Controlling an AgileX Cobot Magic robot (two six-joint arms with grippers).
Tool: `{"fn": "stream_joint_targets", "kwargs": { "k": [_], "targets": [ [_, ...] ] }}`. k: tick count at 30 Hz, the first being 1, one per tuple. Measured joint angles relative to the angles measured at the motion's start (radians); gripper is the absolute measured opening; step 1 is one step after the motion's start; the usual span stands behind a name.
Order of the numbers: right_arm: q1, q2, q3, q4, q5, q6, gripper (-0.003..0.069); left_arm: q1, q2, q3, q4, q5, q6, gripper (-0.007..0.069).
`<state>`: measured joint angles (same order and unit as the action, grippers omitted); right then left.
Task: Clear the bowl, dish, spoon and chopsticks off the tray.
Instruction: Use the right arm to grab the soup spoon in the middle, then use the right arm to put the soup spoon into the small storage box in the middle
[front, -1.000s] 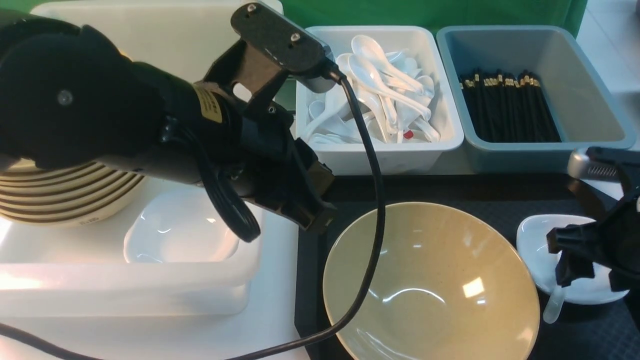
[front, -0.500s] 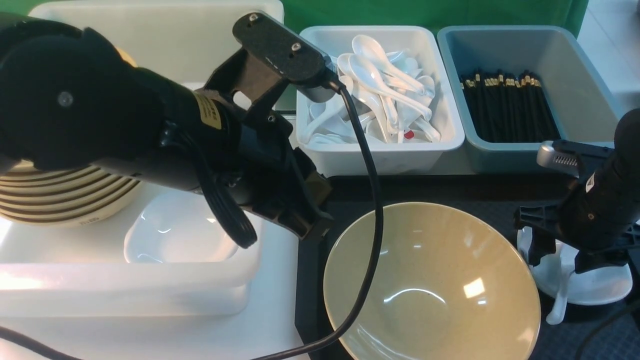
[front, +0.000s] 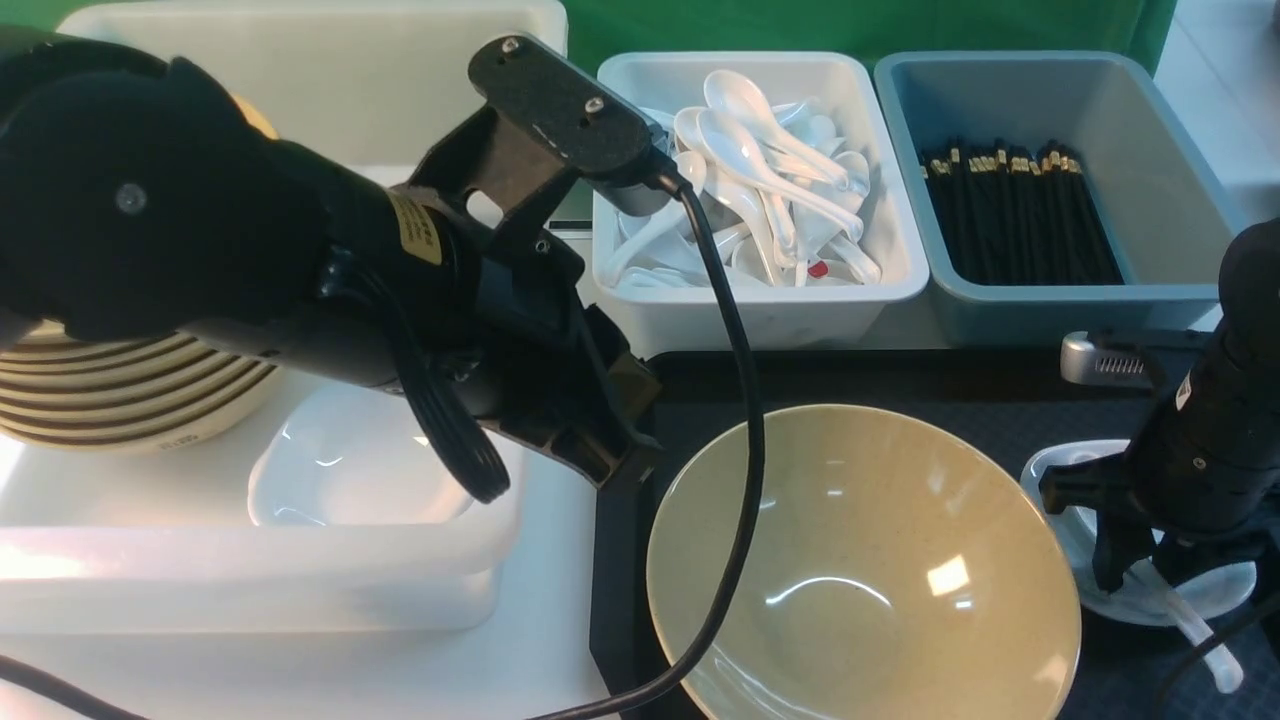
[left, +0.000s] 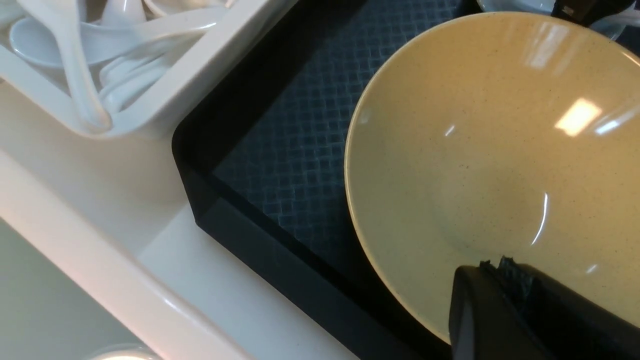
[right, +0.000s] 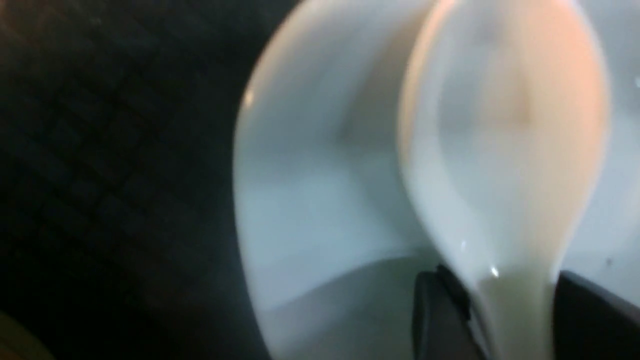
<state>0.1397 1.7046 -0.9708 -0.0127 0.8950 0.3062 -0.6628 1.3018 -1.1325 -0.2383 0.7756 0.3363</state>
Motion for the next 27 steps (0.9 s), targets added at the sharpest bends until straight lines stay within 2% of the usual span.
{"fn": "stream_joint_targets", "kwargs": {
  "k": [3,7,8,13,16,21,23,25,27],
  "targets": [
    [0.000,0.002,-0.001,0.000,0.000,-0.045,0.0227,0.000,0.000,0.000,0.000,0.000,0.000,-0.0015],
    [0.000,0.000,-0.024,0.000,0.032,-0.121,0.0226,0.000,0.000,0.000,0.000,0.014,0.000,-0.0015],
    [0.000,-0.021,-0.050,0.000,0.066,-0.169,0.0226,0.000,-0.001,0.000,0.010,0.034,0.000,-0.0015],
    [0.000,-0.132,-0.114,0.002,0.116,-0.247,0.0226,0.000,-0.023,0.005,0.070,0.102,-0.012,-0.0015],
    [0.000,-0.193,-0.226,0.032,0.142,-0.306,0.0226,0.000,-0.061,0.026,0.093,0.134,-0.035,-0.0015],
    [0.037,-0.128,-0.521,0.180,0.136,-0.431,0.0226,0.000,-0.110,0.082,0.071,0.146,-0.053,-0.0015],
    [0.077,-0.038,-0.673,0.198,0.097,-0.444,0.0226,0.000,-0.111,0.096,0.046,0.150,-0.056,-0.0015],
    [0.093,0.006,-0.730,0.201,0.071,-0.442,0.0226,0.000,-0.111,0.099,0.033,0.150,-0.057,-0.0015],
    [0.123,0.133,-0.863,0.211,-0.015,-0.419,0.0226,0.000,-0.113,0.100,0.000,0.152,-0.060,-0.0015]
  ]
}}
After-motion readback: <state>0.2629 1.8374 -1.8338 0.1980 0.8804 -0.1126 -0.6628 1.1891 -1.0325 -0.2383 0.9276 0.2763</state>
